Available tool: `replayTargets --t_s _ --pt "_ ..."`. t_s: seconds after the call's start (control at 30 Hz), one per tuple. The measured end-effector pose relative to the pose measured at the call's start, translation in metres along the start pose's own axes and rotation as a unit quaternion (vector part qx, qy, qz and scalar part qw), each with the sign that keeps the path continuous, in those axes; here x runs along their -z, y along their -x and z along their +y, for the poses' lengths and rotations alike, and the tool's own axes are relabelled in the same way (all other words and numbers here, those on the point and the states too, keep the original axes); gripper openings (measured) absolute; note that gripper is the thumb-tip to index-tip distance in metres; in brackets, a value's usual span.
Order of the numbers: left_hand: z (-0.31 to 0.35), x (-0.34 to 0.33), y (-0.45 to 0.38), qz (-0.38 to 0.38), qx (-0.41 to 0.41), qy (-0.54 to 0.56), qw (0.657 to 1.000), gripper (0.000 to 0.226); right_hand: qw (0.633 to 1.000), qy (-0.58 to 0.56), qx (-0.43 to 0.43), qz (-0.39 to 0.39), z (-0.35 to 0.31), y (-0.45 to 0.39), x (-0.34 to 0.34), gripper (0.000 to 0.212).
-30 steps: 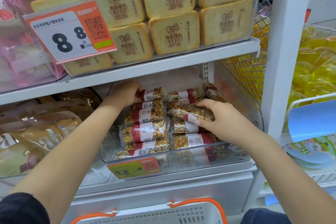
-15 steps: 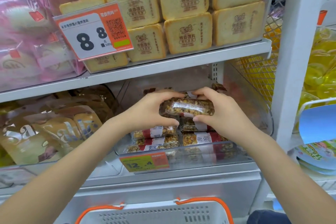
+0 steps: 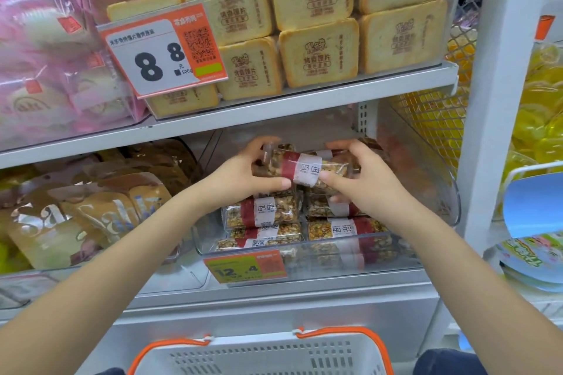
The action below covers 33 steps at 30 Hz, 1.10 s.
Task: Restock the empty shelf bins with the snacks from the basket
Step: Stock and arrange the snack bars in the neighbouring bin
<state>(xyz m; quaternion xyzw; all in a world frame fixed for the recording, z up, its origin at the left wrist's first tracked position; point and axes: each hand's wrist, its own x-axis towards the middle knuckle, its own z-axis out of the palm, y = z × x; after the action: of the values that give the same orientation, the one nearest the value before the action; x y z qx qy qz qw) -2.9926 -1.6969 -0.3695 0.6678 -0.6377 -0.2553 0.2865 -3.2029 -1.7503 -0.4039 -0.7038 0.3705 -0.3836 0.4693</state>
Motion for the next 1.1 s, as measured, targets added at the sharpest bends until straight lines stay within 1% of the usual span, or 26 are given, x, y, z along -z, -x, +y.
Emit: replayTargets --t_s 0.03,0.07,0.13,0.17,0.23,0.3,0.33,0.37,0.43,0.5,0.53,0.57,0.7,0.77,0.8,0.87,0.9,0.93,0.97,1.0,1.03,1.1 --pt "-0.001 0.003 0.0 0.013 -0.036 -0.06 0.997 0.063 1.0 -0.013 -0.006 0.0 -0.001 -0.001 -0.001 0.043" --pt "-0.001 0.007 -0.002 0.026 -0.073 -0.101 0.992 0.065 1.0 -0.026 -0.01 -0.003 -0.003 -0.002 -0.001 0.044" --pt "0.0 0.015 -0.008 0.029 -0.127 -0.135 0.982 0.056 0.998 -0.057 -0.016 -0.007 -0.004 -0.004 -0.004 0.044" --pt "0.002 0.019 -0.012 0.02 -0.135 -0.141 0.981 0.05 0.997 -0.076 -0.017 -0.004 -0.004 -0.004 -0.006 0.045" --pt "0.004 0.025 -0.021 0.018 -0.11 -0.153 0.982 0.045 0.993 -0.12 -0.024 0.009 -0.003 -0.007 -0.009 0.048" --pt "-0.001 0.033 -0.032 0.075 -0.051 -0.209 0.974 0.051 0.987 -0.149 -0.036 0.045 -0.001 -0.011 -0.005 0.046" --pt "-0.007 0.037 -0.036 0.101 -0.017 -0.252 0.962 0.055 0.985 -0.153 -0.042 0.072 0.001 -0.015 -0.001 0.042" --pt "-0.014 0.04 -0.039 0.106 0.01 -0.298 0.949 0.058 0.982 -0.153 -0.047 0.098 0.002 -0.017 0.003 0.037" --pt "-0.027 0.041 -0.044 0.074 0.031 -0.402 0.912 0.055 0.977 -0.161 -0.052 0.132 0.004 -0.021 0.009 0.03" --pt "-0.035 0.036 -0.05 0.05 0.027 -0.49 0.87 0.05 0.974 -0.174 -0.054 0.132 0.005 -0.021 0.012 0.028" --pt "-0.037 0.033 -0.053 0.041 0.028 -0.509 0.86 0.046 0.975 -0.174 -0.054 0.127 0.006 -0.02 0.012 0.028" --pt "-0.039 0.031 -0.056 0.032 0.03 -0.512 0.858 0.042 0.977 -0.168 -0.053 0.12 0.006 -0.019 0.011 0.028" --pt "-0.046 0.029 -0.064 0.017 0.044 -0.475 0.879 0.027 0.981 -0.148 -0.053 0.113 0.007 -0.017 0.009 0.027" --pt "-0.047 0.032 -0.064 0.01 0.06 -0.472 0.879 0.029 0.981 -0.15 -0.055 0.113 0.008 -0.018 0.01 0.025" --pt "-0.048 0.034 -0.063 0.008 0.063 -0.465 0.883 0.034 0.981 -0.148 -0.055 0.113 0.008 -0.018 0.01 0.025" --pt "-0.044 0.036 -0.055 0.035 0.046 -0.423 0.904 0.044 0.982 -0.14 -0.054 0.114 0.009 -0.02 0.01 0.025" --pt "-0.04 0.036 -0.048 0.058 0.03 -0.39 0.919 0.042 0.982 -0.138 -0.055 0.115 0.01 -0.02 0.009 0.025" --pt "-0.036 0.036 -0.041 0.064 0.015 -0.353 0.933 0.037 0.982 -0.135 -0.055 0.116 0.01 -0.021 0.009 0.025" --pt "-0.032 0.036 -0.033 0.046 0.002 -0.314 0.948 0.031 0.983 -0.13 -0.054 0.118 0.011 -0.022 0.008 0.024" --pt "-0.028 0.035 -0.025 0.007 -0.003 -0.282 0.959 0.028 0.984 -0.121 -0.054 0.117 0.01 -0.023 0.007 0.024" --pt "-0.026 0.033 -0.018 -0.034 -0.003 -0.27 0.962 0.031 0.986 -0.113 -0.054 0.114 0.01 -0.023 0.005 0.023" --pt "-0.028 0.032 -0.015 -0.082 0.001 -0.328 0.941 0.042 0.987 -0.107 -0.057 0.103 0.009 -0.021 0.002 0.021"
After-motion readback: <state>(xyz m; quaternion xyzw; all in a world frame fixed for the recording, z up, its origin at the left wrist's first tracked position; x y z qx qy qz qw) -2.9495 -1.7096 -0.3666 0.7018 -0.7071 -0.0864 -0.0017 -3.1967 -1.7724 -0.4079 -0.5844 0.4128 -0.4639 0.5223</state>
